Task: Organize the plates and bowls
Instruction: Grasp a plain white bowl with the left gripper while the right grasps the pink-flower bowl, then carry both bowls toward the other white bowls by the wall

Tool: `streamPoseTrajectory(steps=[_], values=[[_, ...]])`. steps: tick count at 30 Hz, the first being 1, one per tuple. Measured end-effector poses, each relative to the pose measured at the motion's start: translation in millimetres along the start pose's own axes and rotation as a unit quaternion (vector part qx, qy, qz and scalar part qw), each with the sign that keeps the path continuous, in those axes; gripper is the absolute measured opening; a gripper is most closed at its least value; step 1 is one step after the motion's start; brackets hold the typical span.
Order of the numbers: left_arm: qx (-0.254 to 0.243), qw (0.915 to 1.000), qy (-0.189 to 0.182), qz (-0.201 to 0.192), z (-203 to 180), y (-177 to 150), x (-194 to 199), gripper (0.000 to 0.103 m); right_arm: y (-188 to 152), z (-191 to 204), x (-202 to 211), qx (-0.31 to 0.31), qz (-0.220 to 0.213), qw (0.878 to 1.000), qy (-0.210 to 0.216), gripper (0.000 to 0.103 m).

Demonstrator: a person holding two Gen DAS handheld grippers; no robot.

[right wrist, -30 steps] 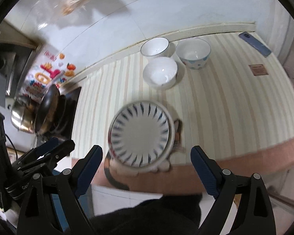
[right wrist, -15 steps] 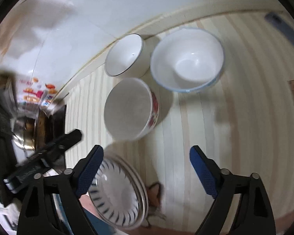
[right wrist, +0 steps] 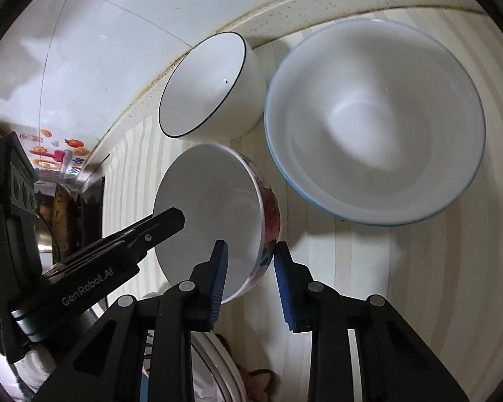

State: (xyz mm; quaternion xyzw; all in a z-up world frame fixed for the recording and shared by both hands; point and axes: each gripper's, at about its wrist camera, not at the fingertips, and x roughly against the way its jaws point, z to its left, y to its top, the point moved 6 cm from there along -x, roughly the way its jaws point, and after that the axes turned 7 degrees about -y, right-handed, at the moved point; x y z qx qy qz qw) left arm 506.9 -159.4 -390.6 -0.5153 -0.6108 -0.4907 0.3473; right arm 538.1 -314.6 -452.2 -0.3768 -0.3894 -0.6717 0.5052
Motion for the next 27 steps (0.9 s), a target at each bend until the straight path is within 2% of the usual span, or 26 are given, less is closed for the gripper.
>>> streamPoseTrajectory(steps=[4,13,22,27], values=[[-0.009,0.9999,-0.001,-0.005,-5.9,-4.8,8.9,0.027,-8.4,1.5,11.7,0.017,-0.005,1.0,-0.007,0.031],[-0.03,0.9991,-0.024,-0.017,-37.8,-38.1,32.5,0.027,-40.5,-7.7,51.4,0.037,-0.018,0.999,-0.018,0.031],[-0.091,0.9945,-0.051,-0.013,-97.1,-78.2,37.5,0.027,-87.6,-48.6,112.1,0.022,-0.04,0.999,-0.029,0.031],[-0.114,0.9916,-0.06,0.004,-120.9,-104.1,25.8,0.027,-116.6,-73.3,125.0,0.008,-0.046,0.998,-0.051,0.031]])
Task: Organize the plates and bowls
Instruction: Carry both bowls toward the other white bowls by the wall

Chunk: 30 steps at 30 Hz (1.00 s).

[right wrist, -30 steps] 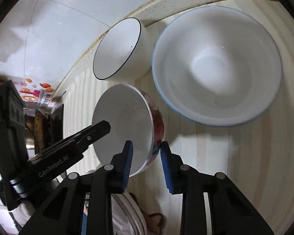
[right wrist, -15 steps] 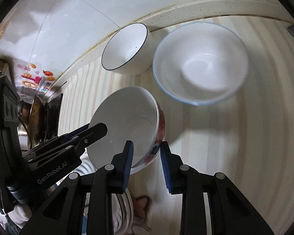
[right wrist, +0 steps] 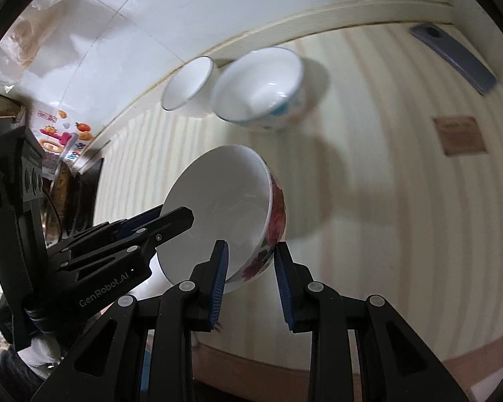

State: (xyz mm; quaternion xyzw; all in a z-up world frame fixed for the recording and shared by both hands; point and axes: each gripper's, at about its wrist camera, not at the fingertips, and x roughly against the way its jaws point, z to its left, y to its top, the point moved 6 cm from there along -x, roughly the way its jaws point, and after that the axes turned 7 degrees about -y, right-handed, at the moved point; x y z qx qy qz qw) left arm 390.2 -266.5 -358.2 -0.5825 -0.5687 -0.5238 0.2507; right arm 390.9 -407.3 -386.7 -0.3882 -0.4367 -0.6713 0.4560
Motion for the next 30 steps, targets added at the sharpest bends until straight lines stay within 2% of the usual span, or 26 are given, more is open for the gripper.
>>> streamPoseTrajectory(steps=[8,17,21,23,25,26,28,30], values=[[-0.051,0.9981,0.009,0.034,-29.1,-31.3,-33.8,0.027,-44.2,-45.5,-12.1,-0.048,0.018,0.999,-0.013,0.031],[-0.086,0.9953,0.024,0.037,-34.7,-38.5,-38.1,0.027,-64.7,-59.4,-17.3,-0.065,0.027,0.997,-0.015,0.031],[-0.077,0.9953,0.018,0.056,-33.2,-38.7,-36.2,0.027,-64.0,-58.7,-19.2,-0.074,0.041,0.996,-0.009,0.031],[-0.058,0.997,0.008,0.051,-30.6,-32.2,-22.3,0.027,-62.0,-60.7,-15.8,-0.088,0.062,0.994,0.001,0.031],[-0.036,0.999,-0.01,0.024,-27.8,-14.6,4.3,0.028,-53.9,-64.2,4.2,-0.102,0.054,0.993,0.029,0.032],[-0.032,0.9993,-0.013,0.015,-27.3,-7.1,12.4,0.03,-47.3,-65.0,15.6,-0.103,0.046,0.993,0.031,0.034],[-0.022,0.9995,-0.019,-0.009,-23.2,20.6,28.6,0.038,-31.3,-67.0,33.5,-0.104,0.029,0.994,0.035,0.052],[-0.012,0.9993,-0.018,-0.029,-15.7,47.7,34.1,0.039,-3.5,-67.3,48.1,-0.104,0.004,0.993,0.049,0.061]])
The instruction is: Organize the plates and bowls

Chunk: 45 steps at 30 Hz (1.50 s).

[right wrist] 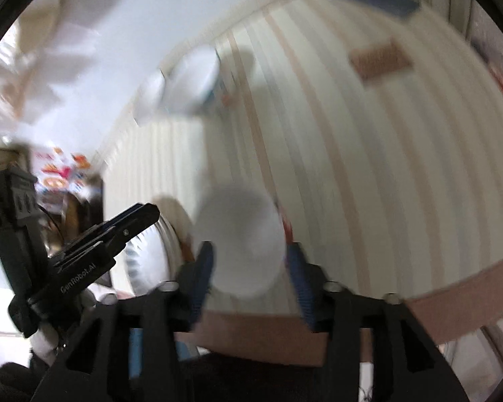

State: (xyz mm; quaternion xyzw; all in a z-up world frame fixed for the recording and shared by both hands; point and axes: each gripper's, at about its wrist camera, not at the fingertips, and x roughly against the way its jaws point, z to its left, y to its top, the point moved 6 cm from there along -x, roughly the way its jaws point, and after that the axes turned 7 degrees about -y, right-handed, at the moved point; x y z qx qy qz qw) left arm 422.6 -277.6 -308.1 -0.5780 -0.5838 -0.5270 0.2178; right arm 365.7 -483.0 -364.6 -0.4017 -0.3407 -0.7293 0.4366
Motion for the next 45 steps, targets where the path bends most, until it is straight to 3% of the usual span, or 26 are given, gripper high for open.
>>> streamPoseTrajectory(steps=[6,10,14,18,19,21,45], values=[[0.048,0.9989,0.001,0.005,46.2,78.3,-45.4,0.039,95.3,21.4,-28.0,0.006,-0.034,0.999,0.034,0.061],[0.079,0.9961,-0.018,0.033,72.6,97.3,-83.6,0.039,143.1,25.5,-79.5,-0.02,-0.011,0.997,0.072,0.061],[0.101,0.9928,-0.032,0.056,86.5,102.9,-113.7,0.036,166.3,28.9,-121.3,-0.039,0.009,0.994,0.105,0.06],[0.103,0.9914,-0.055,0.058,89.9,103.5,-132.3,0.032,170.4,29.0,-148.7,-0.039,0.026,0.994,0.101,0.037],[0.096,0.9919,-0.059,0.059,88.8,102.8,-135.6,0.025,171.7,26.9,-152.2,-0.037,0.026,0.994,0.099,0.033],[0.089,0.993,-0.054,0.056,88.1,101.6,-137.3,0.024,172.3,28.3,-156.7,-0.034,0.021,0.995,0.095,0.031],[0.045,0.9985,-0.024,0.019,74.0,97.6,-101.7,0.024,159.2,36.2,-138.8,-0.001,-0.007,0.997,0.079,0.028]])
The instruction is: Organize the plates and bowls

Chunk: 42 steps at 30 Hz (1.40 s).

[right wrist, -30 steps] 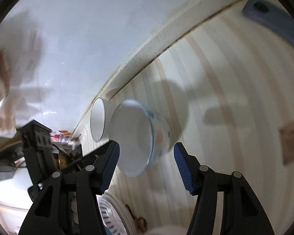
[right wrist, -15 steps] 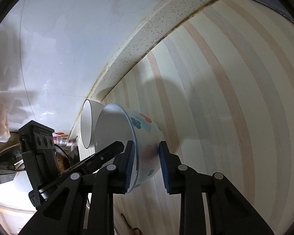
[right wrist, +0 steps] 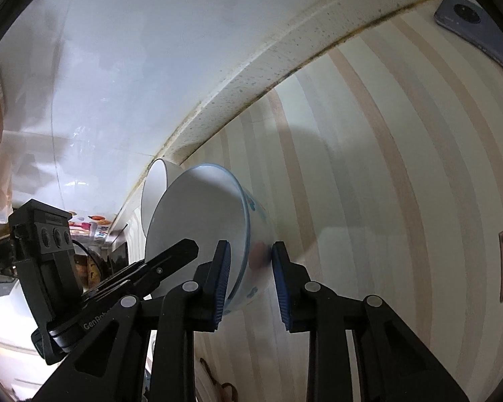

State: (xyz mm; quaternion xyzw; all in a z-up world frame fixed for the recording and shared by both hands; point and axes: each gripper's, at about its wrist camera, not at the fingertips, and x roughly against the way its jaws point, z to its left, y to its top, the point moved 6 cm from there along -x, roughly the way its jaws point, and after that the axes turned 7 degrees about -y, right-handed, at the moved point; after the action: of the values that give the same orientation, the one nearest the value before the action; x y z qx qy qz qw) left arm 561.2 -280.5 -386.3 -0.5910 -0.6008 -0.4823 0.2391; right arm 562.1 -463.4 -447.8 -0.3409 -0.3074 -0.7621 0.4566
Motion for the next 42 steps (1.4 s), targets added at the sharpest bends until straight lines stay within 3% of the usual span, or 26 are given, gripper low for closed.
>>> streamPoseTrajectory(steps=[12,25,34,42], values=[[-0.028,0.9995,-0.013,-0.008,-27.8,-31.2,37.4,0.024,-34.1,13.7,44.2,0.008,-0.027,1.0,-0.003,0.028],[-0.075,0.9965,-0.036,0.008,-71.6,-100.3,74.9,0.024,-114.8,2.8,109.8,-0.005,-0.053,0.998,-0.015,0.028],[-0.093,0.9943,-0.041,0.032,-84.8,-147.9,72.3,0.024,-174.2,-19.8,124.4,-0.027,-0.042,0.998,-0.024,0.028],[-0.115,0.9916,-0.022,0.056,-85.3,-169.5,52.5,0.024,-197.7,-34.6,108.2,-0.037,-0.024,0.998,-0.042,0.028]])
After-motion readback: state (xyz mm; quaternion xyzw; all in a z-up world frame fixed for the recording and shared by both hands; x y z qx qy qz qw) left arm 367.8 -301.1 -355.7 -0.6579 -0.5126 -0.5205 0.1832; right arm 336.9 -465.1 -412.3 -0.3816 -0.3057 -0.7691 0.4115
